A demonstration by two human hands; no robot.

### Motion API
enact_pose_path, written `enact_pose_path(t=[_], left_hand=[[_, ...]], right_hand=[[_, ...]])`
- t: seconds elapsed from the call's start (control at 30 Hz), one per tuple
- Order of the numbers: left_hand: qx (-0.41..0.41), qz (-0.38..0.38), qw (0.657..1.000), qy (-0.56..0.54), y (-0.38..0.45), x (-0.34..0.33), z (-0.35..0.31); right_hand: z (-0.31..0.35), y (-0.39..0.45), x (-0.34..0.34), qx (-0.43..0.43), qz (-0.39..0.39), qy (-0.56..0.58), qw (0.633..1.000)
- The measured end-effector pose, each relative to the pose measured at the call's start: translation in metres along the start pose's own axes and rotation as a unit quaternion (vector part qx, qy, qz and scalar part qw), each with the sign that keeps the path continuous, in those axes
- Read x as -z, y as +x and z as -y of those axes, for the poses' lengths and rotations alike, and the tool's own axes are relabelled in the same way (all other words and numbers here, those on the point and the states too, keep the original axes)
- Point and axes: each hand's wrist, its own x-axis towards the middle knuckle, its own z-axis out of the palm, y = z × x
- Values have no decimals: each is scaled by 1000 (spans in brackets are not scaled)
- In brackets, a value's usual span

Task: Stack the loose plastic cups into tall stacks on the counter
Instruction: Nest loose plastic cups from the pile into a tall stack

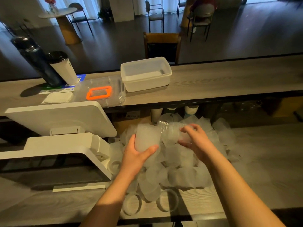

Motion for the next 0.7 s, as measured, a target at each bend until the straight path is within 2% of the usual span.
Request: enact_pose_path(t=[0.07, 0.13, 0.3, 0.43, 0.57, 0.7], left_hand=[[-18, 23, 999, 28, -2, 1, -2], [-39, 43, 997, 48, -4, 3, -7], [-81, 96, 984, 125, -9, 9, -12], [-109, 115, 977, 142, -15, 12, -15], [-130, 124, 970, 165, -19, 15, -18], [-127, 120, 976, 129, -20, 15, -18]], right_hand=[[10, -13, 5, 26, 30, 71, 997], [18, -26, 5, 58, 46, 75, 994], [24, -52, -2, 167, 54, -19, 984], [18, -64, -11, 226, 62, -106, 966], [12, -69, -20, 261, 43, -156, 952], [1, -73, -28, 256, 66, -177, 948]])
